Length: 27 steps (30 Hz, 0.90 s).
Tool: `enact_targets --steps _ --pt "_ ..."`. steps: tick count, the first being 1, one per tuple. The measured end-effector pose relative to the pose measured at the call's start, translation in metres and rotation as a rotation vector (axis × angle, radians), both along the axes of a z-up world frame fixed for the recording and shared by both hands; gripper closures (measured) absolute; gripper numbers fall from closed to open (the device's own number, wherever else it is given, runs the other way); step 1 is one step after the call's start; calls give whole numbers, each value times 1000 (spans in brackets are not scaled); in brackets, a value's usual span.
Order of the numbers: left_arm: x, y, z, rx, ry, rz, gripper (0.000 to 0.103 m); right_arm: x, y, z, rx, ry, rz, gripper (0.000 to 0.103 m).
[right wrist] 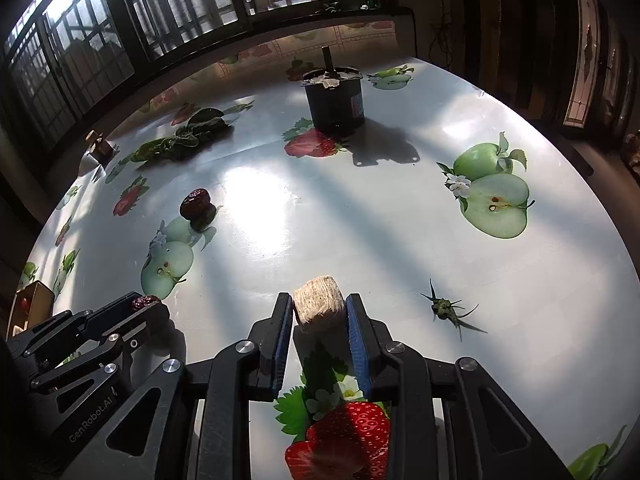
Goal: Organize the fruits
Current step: 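Close the left tool on a red date while the right tool grasps a round beige cake, then carry the date with the left tool into the box while the right tool releases its cake there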
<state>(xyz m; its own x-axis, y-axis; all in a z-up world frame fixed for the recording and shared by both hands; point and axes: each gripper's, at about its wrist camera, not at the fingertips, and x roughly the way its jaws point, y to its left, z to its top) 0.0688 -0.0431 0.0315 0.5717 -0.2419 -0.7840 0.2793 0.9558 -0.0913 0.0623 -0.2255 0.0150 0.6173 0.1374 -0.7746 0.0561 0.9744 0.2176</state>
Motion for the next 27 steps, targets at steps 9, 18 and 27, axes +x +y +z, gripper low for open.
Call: enact_targets --steps 9,18,27 --pt "-79 107 53 -132 -64 142 77 -16 27 18 33 -121 104 74" --pt "-152 284 50 -210 -81 537 76 -32 84 15 -58 -112 202 74" --pt "-181 363 15 -253 -11 691 76 -75 219 45 -3 -110 499 74"
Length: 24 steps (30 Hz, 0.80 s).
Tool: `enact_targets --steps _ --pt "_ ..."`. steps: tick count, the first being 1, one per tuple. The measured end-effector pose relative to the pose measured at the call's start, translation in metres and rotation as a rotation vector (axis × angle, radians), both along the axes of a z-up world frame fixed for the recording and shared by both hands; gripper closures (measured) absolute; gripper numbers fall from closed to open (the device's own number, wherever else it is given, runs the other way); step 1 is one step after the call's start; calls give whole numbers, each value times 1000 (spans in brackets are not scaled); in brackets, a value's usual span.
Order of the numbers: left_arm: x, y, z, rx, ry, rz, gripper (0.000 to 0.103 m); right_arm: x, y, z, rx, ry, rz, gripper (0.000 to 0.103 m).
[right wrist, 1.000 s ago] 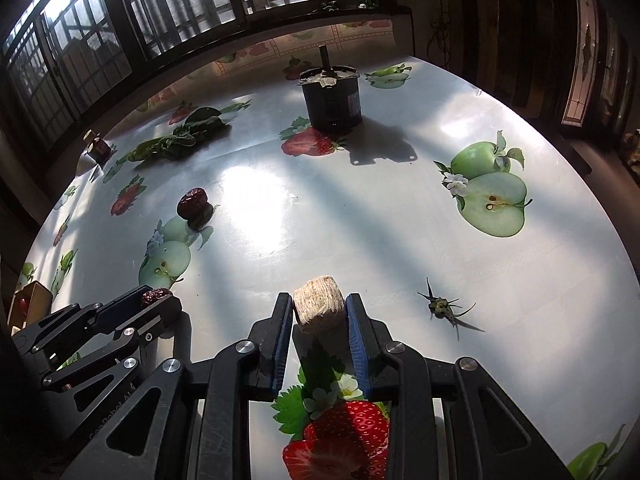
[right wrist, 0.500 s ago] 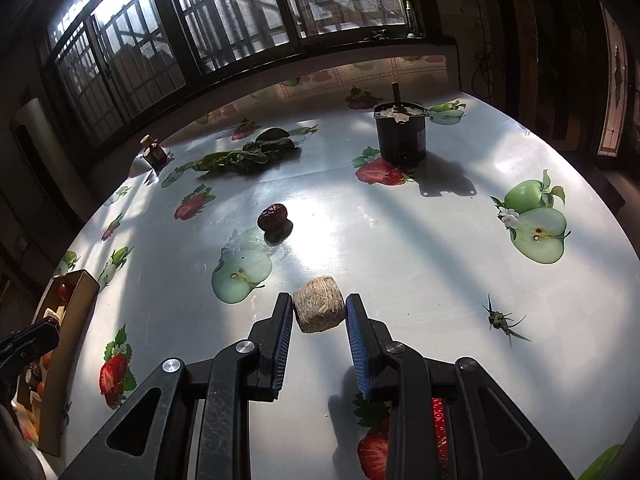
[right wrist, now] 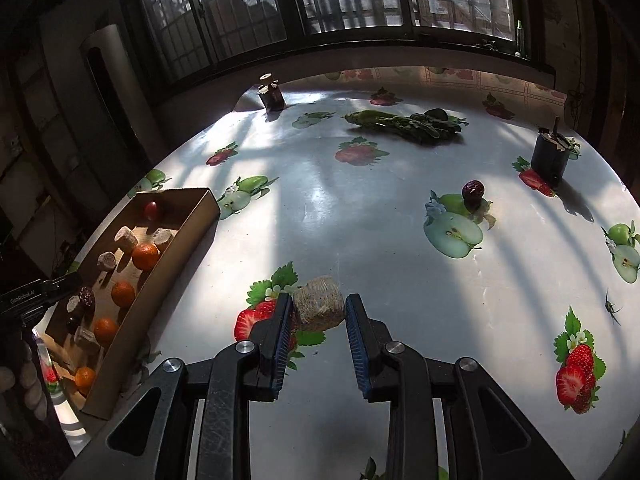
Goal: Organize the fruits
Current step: 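Carry the date with the left tool into the box while the right tool releases its cake there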
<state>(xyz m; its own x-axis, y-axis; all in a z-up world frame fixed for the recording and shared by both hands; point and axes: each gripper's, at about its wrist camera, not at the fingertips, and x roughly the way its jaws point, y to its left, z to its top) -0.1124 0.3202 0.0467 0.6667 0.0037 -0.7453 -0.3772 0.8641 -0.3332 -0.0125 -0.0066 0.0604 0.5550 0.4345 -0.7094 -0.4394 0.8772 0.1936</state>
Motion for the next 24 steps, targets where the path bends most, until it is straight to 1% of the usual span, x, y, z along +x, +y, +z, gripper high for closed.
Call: enact_targets --steps 3,5,8,11,13,17,20,24 --pt "0 -1 -6 9 7 -11 76 -5 57 10 1 10 115 74" --pt "3 -2 -10 5 12 -18 76 -4 90 11 20 42 185 73" --pt "6 0 -16 -12 20 -20 76 -2 136 6 38 94 272 73" --pt "6 7 -20 -31 27 -7 76 1 174 -5 28 135 317 73" --pt "5 11 -23 -50 28 2 76 5 193 -12 27 169 339 73" --pt "1 16 -24 -86 18 1 76 14 219 -25 -17 196 344 73" --pt "-1 15 -21 -84 18 -6 76 20 231 -32 -49 210 352 73" --pt "-3 14 -18 -94 15 -23 68 24 238 -40 -79 211 350 73"
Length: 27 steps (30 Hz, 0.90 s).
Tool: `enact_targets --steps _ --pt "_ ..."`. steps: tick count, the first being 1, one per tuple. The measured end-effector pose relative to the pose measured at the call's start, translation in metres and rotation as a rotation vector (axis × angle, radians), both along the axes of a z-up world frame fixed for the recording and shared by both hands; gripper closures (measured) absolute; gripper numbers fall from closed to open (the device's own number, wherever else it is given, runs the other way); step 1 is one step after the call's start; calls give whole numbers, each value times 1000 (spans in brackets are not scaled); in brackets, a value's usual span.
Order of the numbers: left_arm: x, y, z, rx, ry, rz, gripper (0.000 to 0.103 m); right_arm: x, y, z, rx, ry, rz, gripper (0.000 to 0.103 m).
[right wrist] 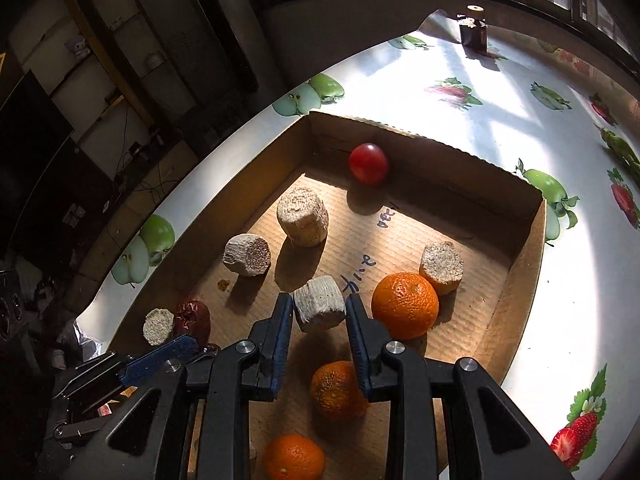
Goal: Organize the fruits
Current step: 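Carry the date with the left tool into the box while the right tool releases its cake there, then lift both open tools out of the box and pull back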
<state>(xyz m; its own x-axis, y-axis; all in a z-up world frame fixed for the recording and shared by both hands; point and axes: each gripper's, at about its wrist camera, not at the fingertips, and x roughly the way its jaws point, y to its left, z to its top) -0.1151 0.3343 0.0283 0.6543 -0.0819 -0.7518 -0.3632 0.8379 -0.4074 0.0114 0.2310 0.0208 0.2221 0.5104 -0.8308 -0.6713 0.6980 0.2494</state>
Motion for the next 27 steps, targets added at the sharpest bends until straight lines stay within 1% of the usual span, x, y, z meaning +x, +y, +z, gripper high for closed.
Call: enact_targets --steps 3,6,10,13,16,18,20,23,24,27 --pt "-1 -2 3 2 -3 -4 62 1 0 -1 20 20 -5 73" --pt "-3 -4 7 9 -11 -4 60 0 -2 3 36 18 -11 72" --pt "-9 -9 16 26 -25 -4 59 -1 -13 16 60 -21 -31 71" --pt "-15 -15 26 63 -43 -5 59 -5 -34 33 103 -57 -69 71" --pt "-20 -26 39 134 -66 0 52 -13 -63 49 129 -101 -126 70" --pt "-24 -36 48 207 -81 20 45 -21 -85 57 140 -127 -179 63" --pt "-28 -48 57 284 -100 34 40 -32 -108 62 149 -150 -241 56" --pt "-33 -65 67 373 -126 48 29 -50 -138 67 157 -185 -319 53" --pt "-34 -70 69 397 -132 54 25 -56 -147 68 152 -198 -347 50" --pt "-39 -84 77 460 -147 67 20 -74 -167 67 148 -227 -407 45"
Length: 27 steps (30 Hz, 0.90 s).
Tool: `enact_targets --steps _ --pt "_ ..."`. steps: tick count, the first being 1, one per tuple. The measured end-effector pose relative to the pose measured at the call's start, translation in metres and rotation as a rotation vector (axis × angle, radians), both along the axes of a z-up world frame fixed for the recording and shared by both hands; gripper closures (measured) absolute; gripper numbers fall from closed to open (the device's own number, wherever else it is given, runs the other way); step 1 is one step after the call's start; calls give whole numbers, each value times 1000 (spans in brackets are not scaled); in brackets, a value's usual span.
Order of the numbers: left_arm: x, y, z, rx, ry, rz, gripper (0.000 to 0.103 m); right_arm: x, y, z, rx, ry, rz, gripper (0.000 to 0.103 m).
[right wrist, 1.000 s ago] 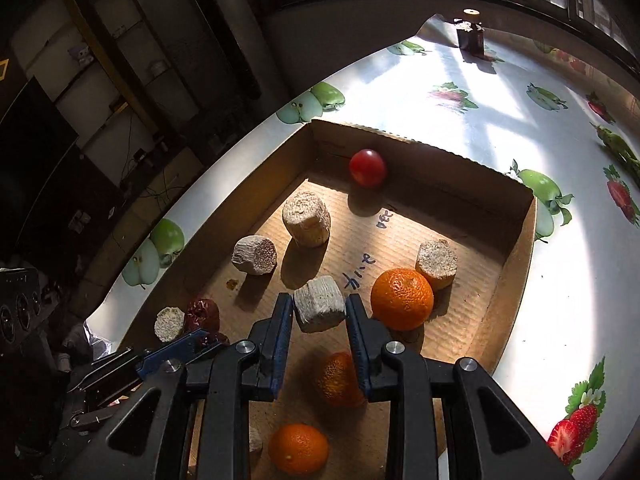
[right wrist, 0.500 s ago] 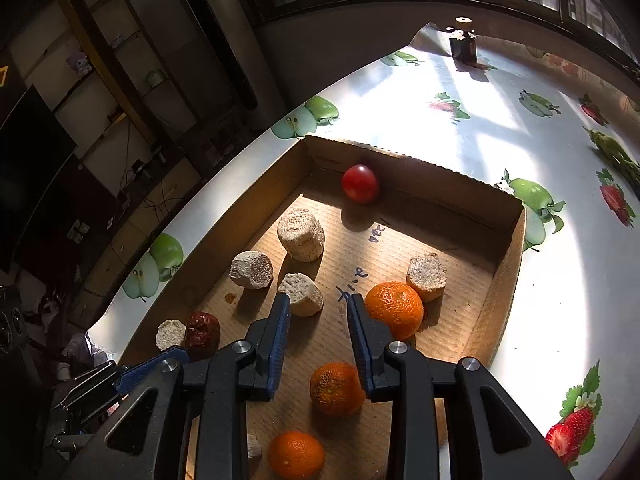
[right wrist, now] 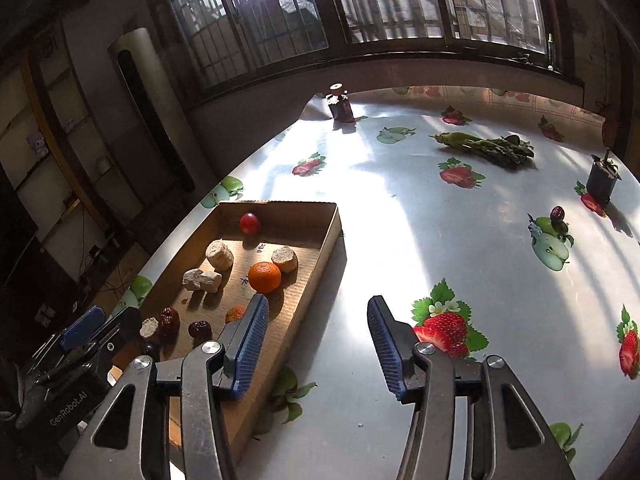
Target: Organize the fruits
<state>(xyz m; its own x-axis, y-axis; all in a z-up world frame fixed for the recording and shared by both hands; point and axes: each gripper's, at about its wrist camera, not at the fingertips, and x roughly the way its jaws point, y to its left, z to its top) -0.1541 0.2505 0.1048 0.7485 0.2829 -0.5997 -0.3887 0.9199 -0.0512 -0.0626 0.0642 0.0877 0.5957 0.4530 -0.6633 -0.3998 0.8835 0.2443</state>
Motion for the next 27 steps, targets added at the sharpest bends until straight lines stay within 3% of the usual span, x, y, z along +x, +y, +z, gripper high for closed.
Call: enact_targets --steps 7,11,15,20,27 --pt "-19 -17 15 55 -57 28 18 -30 -15 -6 -8 -20 -17 43" --pt "-45 -24 31 128 -181 131 0 -44 -10 -9 -29 -46 6 43" --pt "-62 -19 37 93 -235 185 0 -57 -5 -12 -52 -77 32 43" --pt "-55 -16 31 40 -171 155 0 -65 -4 -14 -57 -83 45 35" --pt "-44 -29 17 83 -90 127 0 -69 -3 -18 -82 -93 35 30"
